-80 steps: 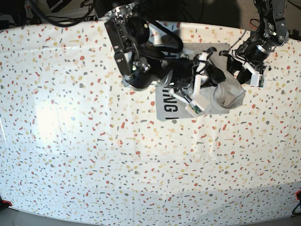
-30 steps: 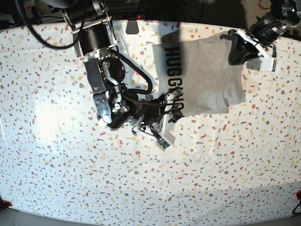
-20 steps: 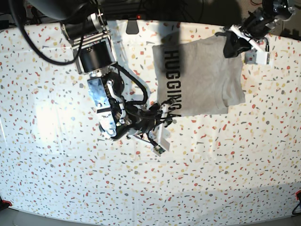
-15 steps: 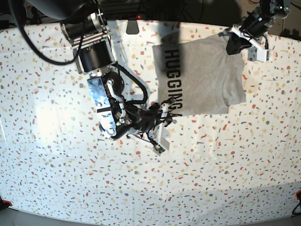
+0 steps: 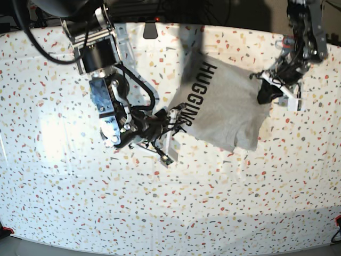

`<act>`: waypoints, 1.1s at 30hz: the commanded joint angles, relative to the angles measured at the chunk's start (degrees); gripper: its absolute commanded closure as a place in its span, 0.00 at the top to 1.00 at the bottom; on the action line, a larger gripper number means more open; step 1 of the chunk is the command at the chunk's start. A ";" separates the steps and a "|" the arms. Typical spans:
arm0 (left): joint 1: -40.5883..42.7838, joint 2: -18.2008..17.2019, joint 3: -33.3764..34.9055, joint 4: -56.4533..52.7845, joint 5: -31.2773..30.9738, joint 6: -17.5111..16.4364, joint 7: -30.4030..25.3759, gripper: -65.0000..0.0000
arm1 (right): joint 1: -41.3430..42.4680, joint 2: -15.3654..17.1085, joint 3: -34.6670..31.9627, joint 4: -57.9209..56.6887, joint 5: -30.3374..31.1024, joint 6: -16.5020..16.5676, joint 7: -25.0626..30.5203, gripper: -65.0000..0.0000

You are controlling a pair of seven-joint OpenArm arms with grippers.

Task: Fold the T-shirt properly
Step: 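Lift and flip the folded shirt over with both grippers, lettering up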

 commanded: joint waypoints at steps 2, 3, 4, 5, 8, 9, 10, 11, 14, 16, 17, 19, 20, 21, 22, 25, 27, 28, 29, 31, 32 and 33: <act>-2.58 -0.37 -0.09 -3.10 4.50 3.02 3.28 0.00 | -0.83 0.50 0.09 3.19 0.46 0.28 0.57 0.00; -4.00 -0.35 -0.07 -4.37 4.48 2.97 3.26 0.00 | -1.88 0.81 0.09 4.35 0.44 0.28 0.57 0.00; -5.46 -0.35 -0.07 -5.64 4.48 2.58 2.99 0.00 | -2.97 1.01 0.09 5.60 0.48 0.28 0.57 0.00; -6.75 -0.39 -0.07 -6.88 4.48 1.51 2.62 0.00 | -4.13 1.14 0.09 6.84 0.46 0.28 0.52 0.00; -10.34 -0.35 0.20 -9.99 3.91 -0.74 2.40 0.00 | -7.78 1.22 0.09 10.75 0.48 0.28 0.59 0.00; -11.47 -0.35 0.61 -11.02 4.00 -1.01 2.43 0.00 | -8.98 1.22 0.09 12.02 0.48 0.28 0.59 0.00; -12.48 -0.37 1.31 -11.96 4.04 -1.16 2.38 0.00 | -10.23 1.22 0.09 13.38 0.48 0.28 0.59 0.00; -13.44 -0.35 2.27 -12.85 4.04 -1.11 2.19 0.00 | -11.43 1.22 0.07 14.64 0.48 0.28 0.59 0.00; -16.04 -0.37 6.05 -15.30 4.09 -1.11 0.09 0.00 | -15.06 1.05 0.07 17.90 0.48 0.28 0.63 0.00; -17.53 -0.35 8.94 -16.04 4.11 -1.11 -0.87 0.00 | -17.31 0.74 0.02 19.32 0.44 0.28 1.05 0.00; -18.18 -0.37 10.36 -16.06 4.13 -1.11 -1.42 0.00 | -18.25 0.46 0.02 19.80 0.46 0.28 1.25 0.00; -19.69 -0.35 12.76 -16.04 4.04 -1.09 -2.05 0.00 | -19.85 -0.24 0.02 20.46 0.46 0.28 1.95 0.00; -20.48 -0.35 13.79 -16.04 4.09 -1.09 -2.01 0.00 | -20.48 -0.61 0.02 20.68 0.46 0.28 2.23 0.00; -21.18 -0.37 14.69 -16.04 4.07 -1.09 -1.88 0.00 | -20.92 -0.92 0.02 20.81 0.48 0.28 2.51 0.00; -21.86 -0.37 15.39 -16.04 4.07 -1.07 -1.75 0.00 | -21.24 -1.40 0.02 20.83 0.44 0.28 2.64 0.00; -23.61 -0.39 16.00 -16.04 4.02 -1.09 -0.90 0.00 | -21.68 -2.58 0.02 20.83 0.20 0.28 2.67 0.00; -24.48 -0.46 15.93 -15.69 4.00 -1.07 0.35 0.00 | -21.66 -2.54 0.09 21.00 -0.52 0.28 3.82 0.00; -24.76 -0.68 15.93 -15.26 3.63 -1.07 0.81 0.00 | -21.68 -2.56 0.44 21.44 -1.27 0.28 4.48 0.00; -24.74 -1.03 15.91 -14.38 2.54 -1.07 0.96 0.00 | -21.68 -2.56 0.94 22.05 -1.27 0.28 4.57 0.00; -24.44 -2.21 15.89 -11.76 -0.72 -1.07 1.03 0.00 | -21.68 -2.56 2.78 24.15 -1.22 0.28 4.52 0.00; -24.33 -2.99 15.89 -10.23 -2.56 -1.05 1.27 0.00 | -21.68 -2.54 3.98 25.46 -1.20 0.28 4.52 0.00; -24.20 -3.89 15.89 -8.59 -4.26 -1.01 1.70 0.00 | -21.68 -2.54 5.38 26.82 -1.03 0.28 4.48 0.00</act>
